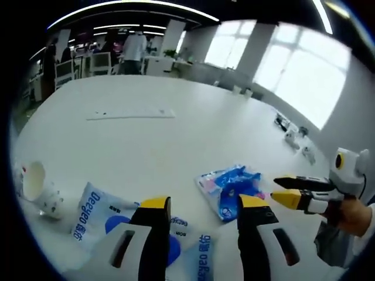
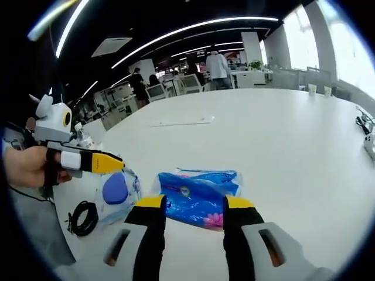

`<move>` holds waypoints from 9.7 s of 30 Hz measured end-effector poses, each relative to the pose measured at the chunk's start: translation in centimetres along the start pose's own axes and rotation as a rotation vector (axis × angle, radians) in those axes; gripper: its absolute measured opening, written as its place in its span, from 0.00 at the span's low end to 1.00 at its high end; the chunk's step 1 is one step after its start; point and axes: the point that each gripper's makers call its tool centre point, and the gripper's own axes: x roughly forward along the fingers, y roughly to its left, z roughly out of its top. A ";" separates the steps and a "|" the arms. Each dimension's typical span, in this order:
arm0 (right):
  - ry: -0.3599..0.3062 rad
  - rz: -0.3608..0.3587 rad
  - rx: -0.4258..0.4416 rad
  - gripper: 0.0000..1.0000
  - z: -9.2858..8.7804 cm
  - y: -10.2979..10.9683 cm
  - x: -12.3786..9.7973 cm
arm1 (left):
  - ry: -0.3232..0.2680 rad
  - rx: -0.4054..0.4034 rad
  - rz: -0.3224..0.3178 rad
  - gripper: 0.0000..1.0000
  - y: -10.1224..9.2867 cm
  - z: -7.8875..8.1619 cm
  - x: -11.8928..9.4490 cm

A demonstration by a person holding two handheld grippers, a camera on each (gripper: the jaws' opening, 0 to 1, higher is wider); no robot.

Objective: Arrange the tabletop items into an orderly group along one side of the table until the central work area is clear of visible clutter.

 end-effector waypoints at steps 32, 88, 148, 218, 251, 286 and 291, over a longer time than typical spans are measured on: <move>-0.025 -0.031 0.000 0.35 0.9 6.1 -0.7 | -0.054 -0.016 0.010 0.43 5.2 0.8 -6.6; 0.150 0.156 0.088 0.34 -7.8 14.2 1.8 | 0.000 -0.171 0.160 0.46 15.5 -4.0 -5.6; 0.126 0.087 -0.153 0.00 -2.3 11.3 9.1 | -0.109 -0.237 0.184 0.00 17.3 -3.2 -7.5; 0.027 0.101 -0.175 0.41 -1.1 13.8 7.9 | -0.096 -0.191 0.195 0.49 17.0 -5.2 -8.3; 0.028 0.138 -0.136 0.47 -0.3 14.7 6.0 | -0.107 -0.237 0.249 0.76 17.5 -3.8 -13.1; 0.170 0.308 -0.153 0.44 -7.6 20.7 2.8 | 0.088 -0.159 0.180 0.65 13.5 -11.5 -13.4; 0.204 0.333 -0.152 0.44 -9.4 21.7 2.1 | 0.106 -0.142 0.171 0.64 12.7 -12.1 -13.1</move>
